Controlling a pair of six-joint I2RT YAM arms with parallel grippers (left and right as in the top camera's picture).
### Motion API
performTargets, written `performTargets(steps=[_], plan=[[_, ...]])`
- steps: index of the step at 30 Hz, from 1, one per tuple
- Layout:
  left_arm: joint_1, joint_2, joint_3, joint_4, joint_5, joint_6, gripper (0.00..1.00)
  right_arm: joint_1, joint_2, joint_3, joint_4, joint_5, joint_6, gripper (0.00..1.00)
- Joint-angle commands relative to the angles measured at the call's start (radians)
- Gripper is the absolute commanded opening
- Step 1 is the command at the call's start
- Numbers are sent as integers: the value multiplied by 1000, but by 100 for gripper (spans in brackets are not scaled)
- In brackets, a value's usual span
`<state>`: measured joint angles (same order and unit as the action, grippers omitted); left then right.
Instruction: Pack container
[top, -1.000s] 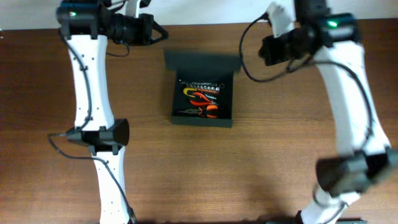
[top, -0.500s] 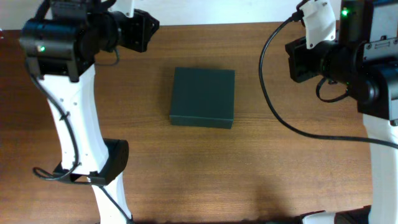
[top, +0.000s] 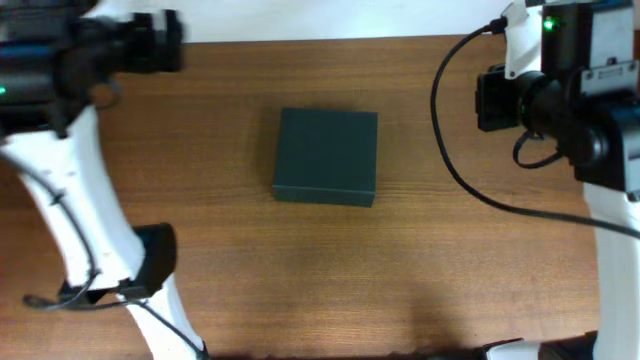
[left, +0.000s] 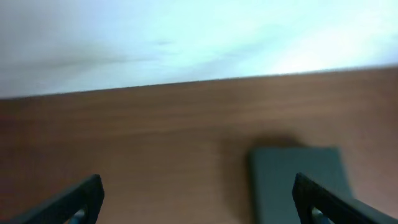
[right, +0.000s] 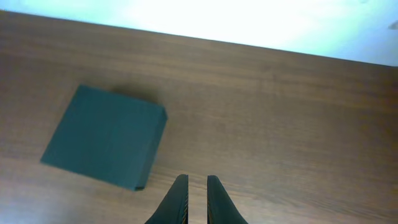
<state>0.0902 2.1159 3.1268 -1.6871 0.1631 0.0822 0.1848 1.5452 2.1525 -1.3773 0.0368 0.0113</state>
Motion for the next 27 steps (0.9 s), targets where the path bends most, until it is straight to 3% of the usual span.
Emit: performTargets(steps=[1,10,19,20,23,25,27], plan=[[105,-116,1,0,-23,-15,99,3,-93,10,-6,47,27,10],[382,-288,-115,0,157,-22,99,3,-298,43,-139,63,84,12],[377,-343,-340,0,167,-29,99,3,-415,43,-307,167,83,15],[373,-343,-367,0,167,-29,99,3,-419,43,-315,167,83,20],[370,-343,-438,0,165,-29,99,4,-423,43,-321,166,83,58],[371,-343,-472,0,163,-29,99,5,-422,43,-321,166,83,99],[371,-343,-502,0,163,-29,99,5,-420,43,-320,166,83,99]])
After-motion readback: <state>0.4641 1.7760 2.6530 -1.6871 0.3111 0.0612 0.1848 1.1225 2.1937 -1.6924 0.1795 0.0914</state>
